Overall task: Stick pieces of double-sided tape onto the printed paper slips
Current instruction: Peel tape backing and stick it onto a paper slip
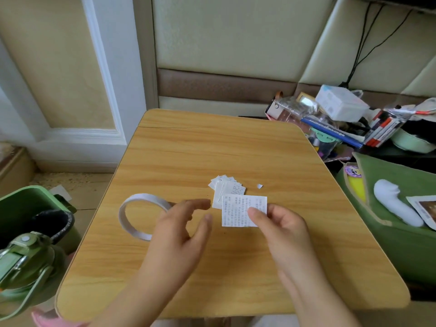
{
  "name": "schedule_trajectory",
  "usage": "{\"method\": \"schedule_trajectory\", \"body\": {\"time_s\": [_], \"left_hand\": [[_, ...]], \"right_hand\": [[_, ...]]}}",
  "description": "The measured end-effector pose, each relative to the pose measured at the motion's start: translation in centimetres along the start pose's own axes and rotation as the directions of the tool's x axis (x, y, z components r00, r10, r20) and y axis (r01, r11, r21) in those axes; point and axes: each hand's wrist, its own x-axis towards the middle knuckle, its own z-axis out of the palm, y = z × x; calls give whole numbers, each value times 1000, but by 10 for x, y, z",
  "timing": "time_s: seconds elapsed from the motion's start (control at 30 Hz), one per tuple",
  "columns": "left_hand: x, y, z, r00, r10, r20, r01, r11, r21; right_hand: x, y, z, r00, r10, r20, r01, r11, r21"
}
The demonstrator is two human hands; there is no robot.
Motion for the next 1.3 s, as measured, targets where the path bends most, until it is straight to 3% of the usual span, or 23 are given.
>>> {"method": "schedule_trajectory", "body": {"time_s": [0.07,0.17,0.27,0.6,0.8,1.3], "left_hand": [[-2,20,-4,985,-158,71,171,958,-230],[-3,42,-10,972,-155,174,220,855,-469],[-3,53,-12,977,-149,155,211,808,-550],[-6,69,-12,972,-160,173,230,805,-547],[-6,71,-11,978,-145,150,204,808,-553],[-11,71,-13,990,-122,70,141,838,-528]], "right_hand": [[-13,-13,-3,997,-40,69,33,995,99],[-28,-29,-7,989,-96,111,75,981,179],[-35,-36,-11,990,-123,69,109,978,179],[-44,-45,-20,985,-168,32,162,978,128],[-48,-53,-18,985,-170,4,164,957,240],[-50,-51,-16,972,-225,-69,234,957,174]]}}
